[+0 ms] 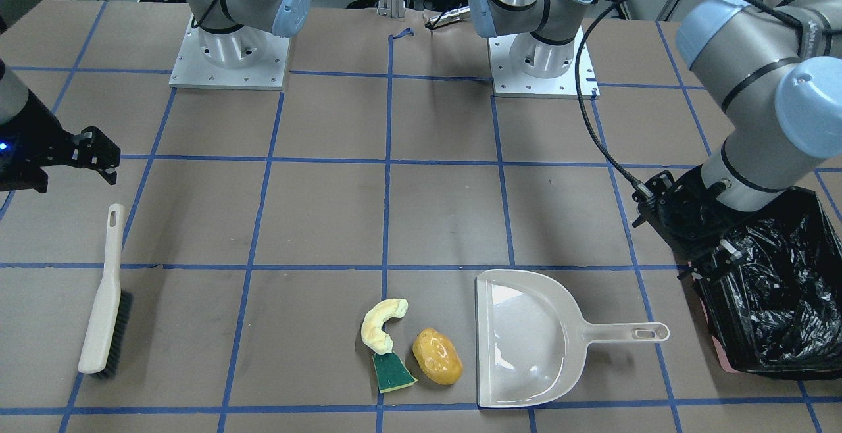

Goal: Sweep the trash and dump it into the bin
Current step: 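Grasp the white dustpan handle with the left gripper while the right gripper lowers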

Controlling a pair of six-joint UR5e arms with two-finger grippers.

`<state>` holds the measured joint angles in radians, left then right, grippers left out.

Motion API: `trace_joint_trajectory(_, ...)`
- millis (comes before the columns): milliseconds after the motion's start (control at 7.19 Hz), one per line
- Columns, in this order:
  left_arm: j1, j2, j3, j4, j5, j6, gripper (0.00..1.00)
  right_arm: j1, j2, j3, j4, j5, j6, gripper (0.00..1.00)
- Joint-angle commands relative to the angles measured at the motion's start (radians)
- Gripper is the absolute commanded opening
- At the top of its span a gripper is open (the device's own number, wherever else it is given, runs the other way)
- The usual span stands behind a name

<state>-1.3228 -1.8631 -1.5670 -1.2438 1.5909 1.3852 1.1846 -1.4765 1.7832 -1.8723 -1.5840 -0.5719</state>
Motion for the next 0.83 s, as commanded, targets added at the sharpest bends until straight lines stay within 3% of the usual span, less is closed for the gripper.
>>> trace_joint_trajectory(0,0.007,-0.102,0.004,0.102,0.0,0.127,1.0,-0.037,0.103,0.01,-0.073,0.029,-0.029,1.0)
trace_joint_trajectory(417,-0.006,-0.177,0.047,0.099,-0.005,0.194,1.0,-0.022,0.183,0.01,-0.102,0.01,-0.007,1.0)
trace_joint_trajectory(695,-0.006,-0.205,0.053,0.13,-0.005,0.316,1.0,0.013,0.191,0.015,-0.102,-0.052,0.097,1.0)
